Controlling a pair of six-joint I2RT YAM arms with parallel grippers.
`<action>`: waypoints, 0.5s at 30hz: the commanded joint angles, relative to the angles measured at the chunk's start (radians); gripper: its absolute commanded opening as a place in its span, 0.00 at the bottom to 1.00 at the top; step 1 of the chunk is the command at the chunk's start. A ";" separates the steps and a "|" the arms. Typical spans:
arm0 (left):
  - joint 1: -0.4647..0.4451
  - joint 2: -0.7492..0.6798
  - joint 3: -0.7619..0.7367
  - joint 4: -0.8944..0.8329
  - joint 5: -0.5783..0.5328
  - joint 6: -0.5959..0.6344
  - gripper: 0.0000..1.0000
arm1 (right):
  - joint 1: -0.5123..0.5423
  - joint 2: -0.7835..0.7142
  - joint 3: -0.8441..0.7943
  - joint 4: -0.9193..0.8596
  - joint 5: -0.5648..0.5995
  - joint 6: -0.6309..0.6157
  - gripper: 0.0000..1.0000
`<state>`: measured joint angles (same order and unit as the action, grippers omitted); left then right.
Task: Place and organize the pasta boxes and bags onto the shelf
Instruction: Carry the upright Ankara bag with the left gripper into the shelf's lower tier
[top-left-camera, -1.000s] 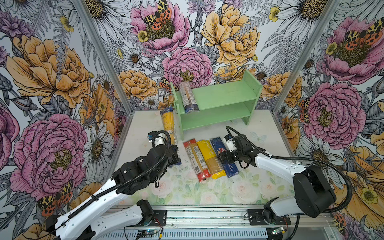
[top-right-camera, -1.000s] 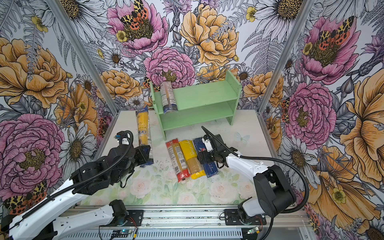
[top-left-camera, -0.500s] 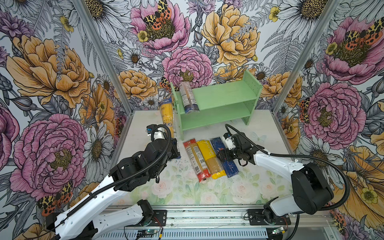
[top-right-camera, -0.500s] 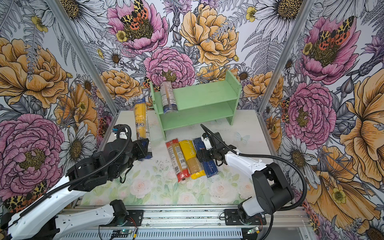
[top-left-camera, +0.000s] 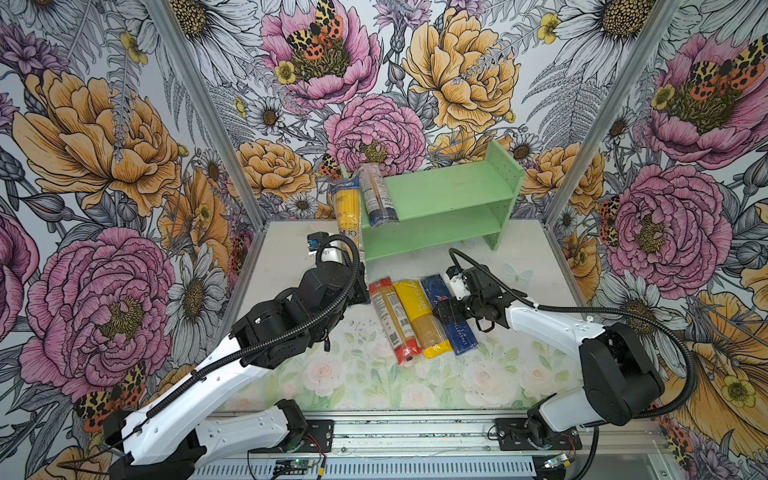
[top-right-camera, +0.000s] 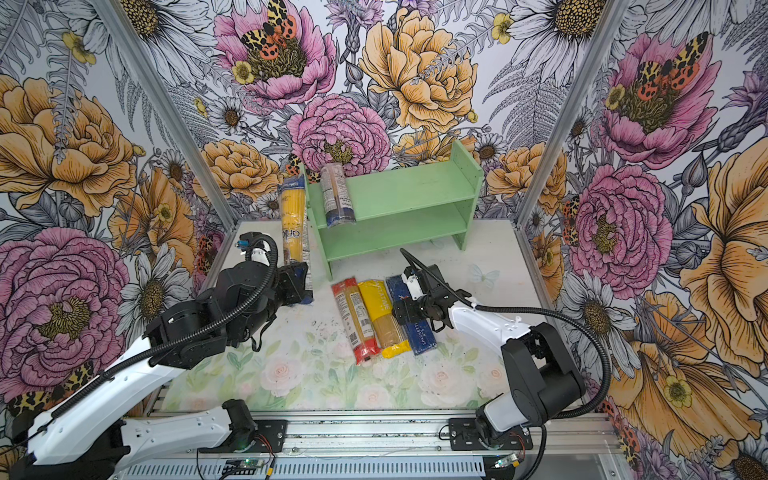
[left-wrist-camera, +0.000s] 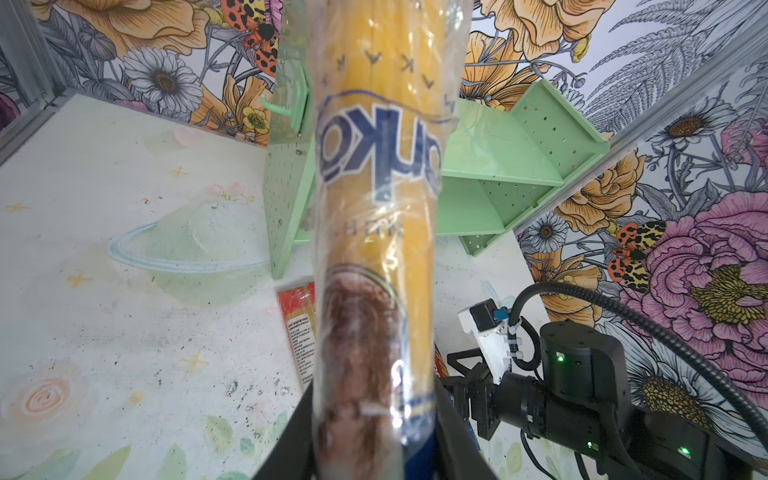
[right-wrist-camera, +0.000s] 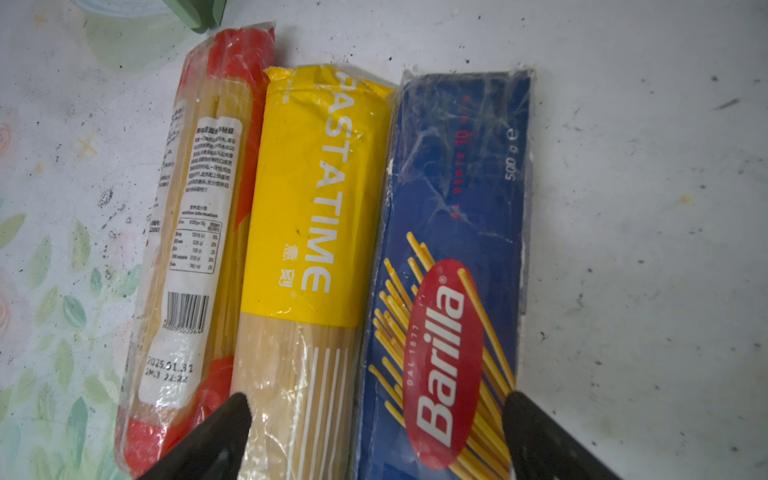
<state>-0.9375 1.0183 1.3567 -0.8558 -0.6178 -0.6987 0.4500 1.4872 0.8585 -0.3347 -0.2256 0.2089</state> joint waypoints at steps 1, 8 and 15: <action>0.009 0.000 0.075 0.181 -0.043 0.068 0.00 | -0.007 0.008 0.031 -0.003 -0.005 -0.002 0.97; 0.016 0.049 0.112 0.237 -0.030 0.106 0.00 | -0.007 0.000 0.023 -0.007 0.003 0.000 0.97; 0.036 0.102 0.143 0.278 -0.004 0.123 0.00 | -0.008 -0.004 0.020 -0.013 0.013 0.001 0.97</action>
<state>-0.9123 1.1286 1.4345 -0.7490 -0.6128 -0.6174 0.4500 1.4872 0.8616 -0.3412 -0.2245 0.2089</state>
